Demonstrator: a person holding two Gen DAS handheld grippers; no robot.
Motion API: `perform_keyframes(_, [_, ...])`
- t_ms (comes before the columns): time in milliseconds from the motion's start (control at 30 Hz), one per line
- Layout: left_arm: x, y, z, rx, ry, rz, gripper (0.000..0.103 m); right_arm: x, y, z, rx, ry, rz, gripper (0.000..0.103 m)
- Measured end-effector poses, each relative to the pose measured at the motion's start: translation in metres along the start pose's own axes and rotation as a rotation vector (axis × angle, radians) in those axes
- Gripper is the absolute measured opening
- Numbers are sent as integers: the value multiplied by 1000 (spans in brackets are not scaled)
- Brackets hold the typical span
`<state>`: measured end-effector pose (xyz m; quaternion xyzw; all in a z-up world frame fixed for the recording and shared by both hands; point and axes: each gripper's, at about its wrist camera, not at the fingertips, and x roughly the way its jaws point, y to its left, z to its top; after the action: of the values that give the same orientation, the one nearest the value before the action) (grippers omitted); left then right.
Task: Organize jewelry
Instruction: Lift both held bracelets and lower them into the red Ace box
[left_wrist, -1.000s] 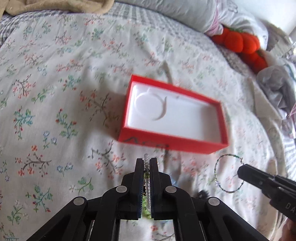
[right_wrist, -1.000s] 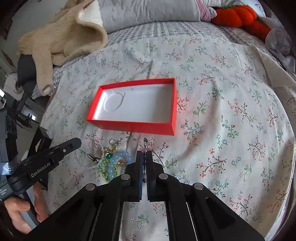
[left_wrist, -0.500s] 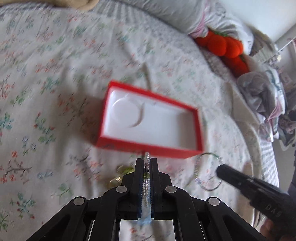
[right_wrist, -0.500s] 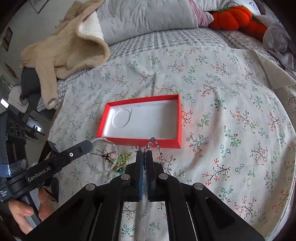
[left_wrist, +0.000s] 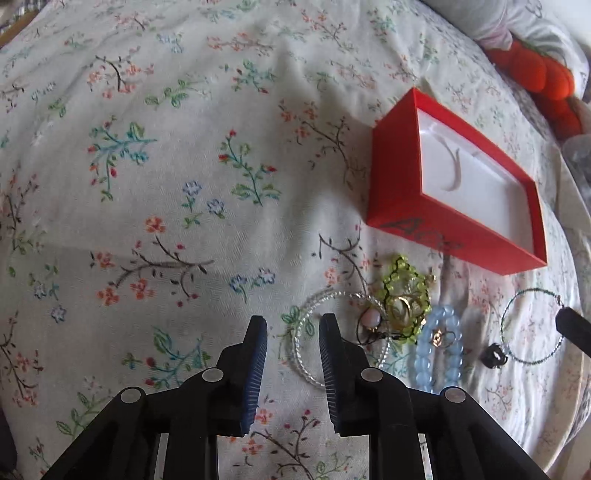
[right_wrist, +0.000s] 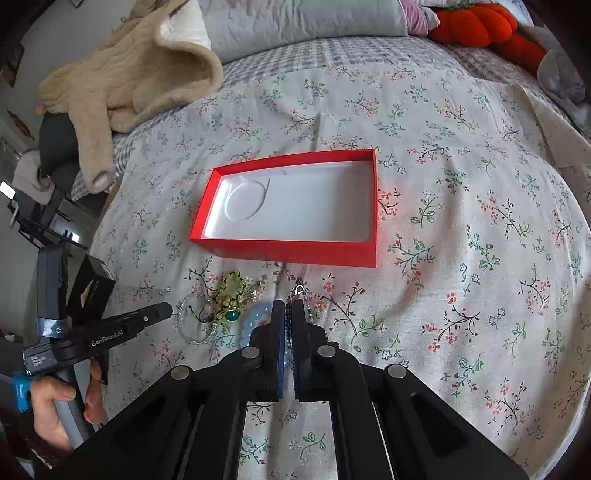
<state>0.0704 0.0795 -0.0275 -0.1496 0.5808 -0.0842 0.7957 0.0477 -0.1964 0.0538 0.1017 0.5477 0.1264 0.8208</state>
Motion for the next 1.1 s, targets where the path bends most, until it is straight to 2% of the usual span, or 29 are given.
perform_keyframes(100, [5, -7, 2, 52, -11, 23, 24, 0, 1, -1, 3, -1, -1, 3])
perform_keyframes(200, [18, -11, 3, 76, 41, 28, 24, 2, -1, -1, 6, 4, -8, 3])
perform_keyframes(267, [25, -12, 3, 82, 61, 57, 23, 4, -2, -2, 12, 9, -14, 3])
perform_keyframes(333, [28, -16, 3, 95, 59, 94, 14, 5, -4, -2, 16, 13, -19, 3])
perform_keyframes(367, [28, -17, 3, 105, 59, 107, 1, 5, -5, -2, 18, 13, -22, 3])
perform_keyframes(467, [27, -23, 2, 128, 59, 125, 0, 5, -7, 0, 24, 8, -28, 3])
perform_keyframes(767, [-26, -46, 7, 128, -83, 24, 0, -10, -7, 6, 35, -47, -15, 3])
perform_keyframes(1100, [-70, -83, 21, 134, -238, -157, 0, -32, -4, 29, 42, -139, -15, 3])
